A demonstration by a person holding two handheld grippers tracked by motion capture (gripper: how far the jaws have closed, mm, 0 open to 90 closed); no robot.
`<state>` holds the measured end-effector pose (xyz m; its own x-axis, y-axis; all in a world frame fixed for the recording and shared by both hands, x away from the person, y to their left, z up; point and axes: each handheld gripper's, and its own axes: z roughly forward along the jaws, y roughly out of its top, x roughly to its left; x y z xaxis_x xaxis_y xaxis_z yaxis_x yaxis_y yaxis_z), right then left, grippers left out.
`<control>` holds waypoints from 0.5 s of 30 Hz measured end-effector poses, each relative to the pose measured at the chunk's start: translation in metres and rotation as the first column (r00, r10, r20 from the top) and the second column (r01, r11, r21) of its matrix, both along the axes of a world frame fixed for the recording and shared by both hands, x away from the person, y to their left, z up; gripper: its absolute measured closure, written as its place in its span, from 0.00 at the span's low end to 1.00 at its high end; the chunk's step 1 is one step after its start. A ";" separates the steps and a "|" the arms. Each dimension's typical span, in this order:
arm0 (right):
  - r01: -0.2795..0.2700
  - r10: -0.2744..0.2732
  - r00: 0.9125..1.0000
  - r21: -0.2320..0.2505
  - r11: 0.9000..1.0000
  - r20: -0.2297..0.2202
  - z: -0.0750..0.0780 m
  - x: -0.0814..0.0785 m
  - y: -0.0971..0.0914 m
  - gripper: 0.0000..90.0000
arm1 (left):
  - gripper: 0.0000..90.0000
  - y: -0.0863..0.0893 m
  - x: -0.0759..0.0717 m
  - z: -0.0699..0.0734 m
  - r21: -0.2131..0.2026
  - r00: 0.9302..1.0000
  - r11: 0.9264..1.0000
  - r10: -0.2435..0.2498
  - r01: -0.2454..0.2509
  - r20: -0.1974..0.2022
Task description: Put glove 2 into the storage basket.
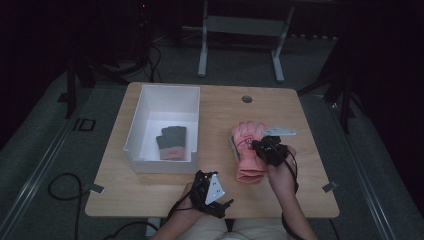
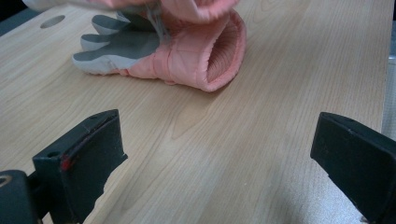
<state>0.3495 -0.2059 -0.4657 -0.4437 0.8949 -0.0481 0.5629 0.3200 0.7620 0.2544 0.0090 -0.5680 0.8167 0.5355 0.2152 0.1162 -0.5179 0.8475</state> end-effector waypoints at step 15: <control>0.005 -0.006 0.998 -0.017 1.000 -0.066 -0.043 0.014 0.001 0.92 | 0.03 0.000 -0.001 0.005 -0.056 1.000 0.998 -0.012 0.011 -0.016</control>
<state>0.3636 -0.2052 -0.5091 -0.4412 0.8968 -0.0341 0.6140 0.3293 0.7173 0.2532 0.0086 -0.5627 0.8259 0.5371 0.1718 0.1249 -0.4713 0.8731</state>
